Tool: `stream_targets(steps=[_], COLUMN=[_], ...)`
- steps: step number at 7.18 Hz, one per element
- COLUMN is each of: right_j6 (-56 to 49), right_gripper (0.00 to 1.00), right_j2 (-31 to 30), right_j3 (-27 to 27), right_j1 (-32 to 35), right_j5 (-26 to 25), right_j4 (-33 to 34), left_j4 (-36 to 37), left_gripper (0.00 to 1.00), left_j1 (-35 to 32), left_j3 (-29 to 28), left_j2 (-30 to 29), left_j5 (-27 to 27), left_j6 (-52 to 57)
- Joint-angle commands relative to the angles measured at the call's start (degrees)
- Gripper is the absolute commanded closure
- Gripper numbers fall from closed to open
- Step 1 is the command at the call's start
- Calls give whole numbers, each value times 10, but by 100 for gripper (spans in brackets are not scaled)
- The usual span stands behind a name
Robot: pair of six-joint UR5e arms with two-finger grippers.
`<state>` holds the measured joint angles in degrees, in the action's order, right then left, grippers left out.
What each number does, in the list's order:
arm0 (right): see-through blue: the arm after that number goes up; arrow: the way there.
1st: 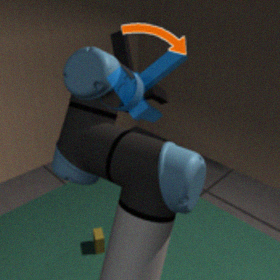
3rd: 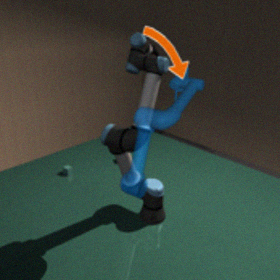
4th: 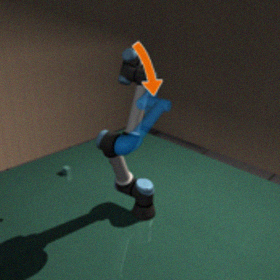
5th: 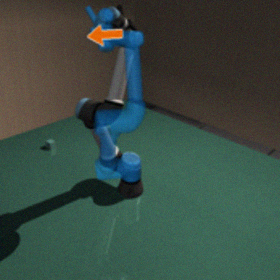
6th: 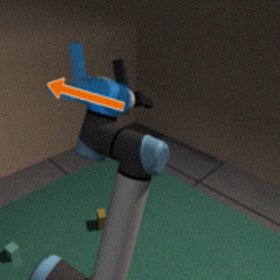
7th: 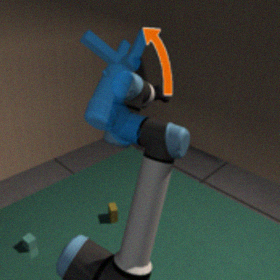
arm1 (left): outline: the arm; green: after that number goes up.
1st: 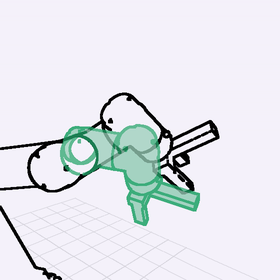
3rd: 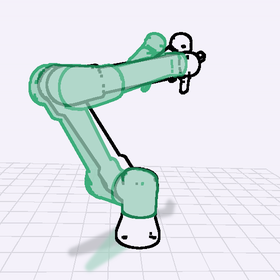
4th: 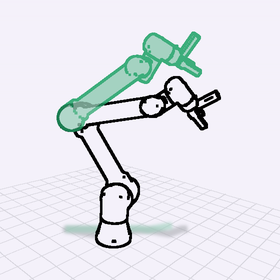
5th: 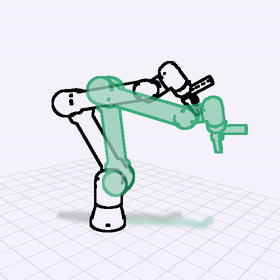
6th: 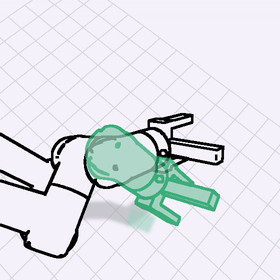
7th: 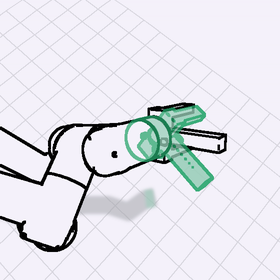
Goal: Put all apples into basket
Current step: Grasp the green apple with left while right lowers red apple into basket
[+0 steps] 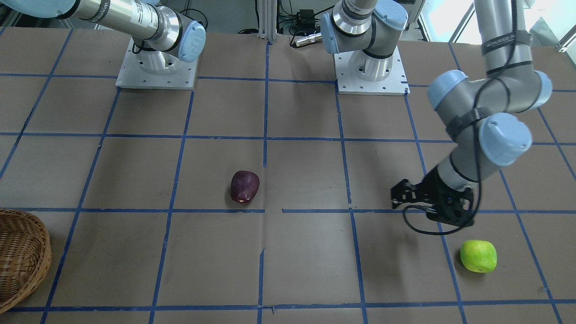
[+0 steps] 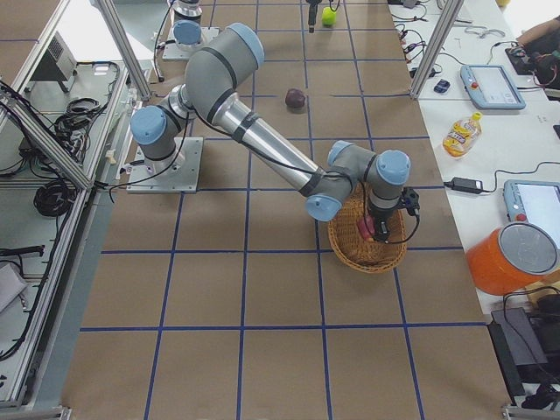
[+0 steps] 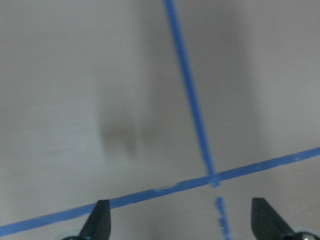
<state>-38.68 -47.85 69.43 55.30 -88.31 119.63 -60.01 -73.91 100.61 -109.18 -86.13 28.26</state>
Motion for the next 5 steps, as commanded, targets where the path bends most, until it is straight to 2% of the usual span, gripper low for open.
stream_targets(steps=[1, 2, 3, 5], right_j6=[-20, -18, -23, -32], right_gripper=[85, 45, 32, 31], right_j2=[16, 17, 17, 14], right_j3=[-18, -19, -15, -15], right_j1=[-21, -22, -24, -25], right_j5=[16, 23, 40, 36], right_j4=[8, 55, 80, 35], left_j4=[-26, -22, -22, -20], left_gripper=[0, 0, 0, 0], left_j1=[34, 37, 39, 41], left_j3=[-112, -144, -173, -186], left_j2=[-66, -97, -122, -157], left_j5=[-128, -130, -129, -110], left_j6=[112, 149, 152, 159])
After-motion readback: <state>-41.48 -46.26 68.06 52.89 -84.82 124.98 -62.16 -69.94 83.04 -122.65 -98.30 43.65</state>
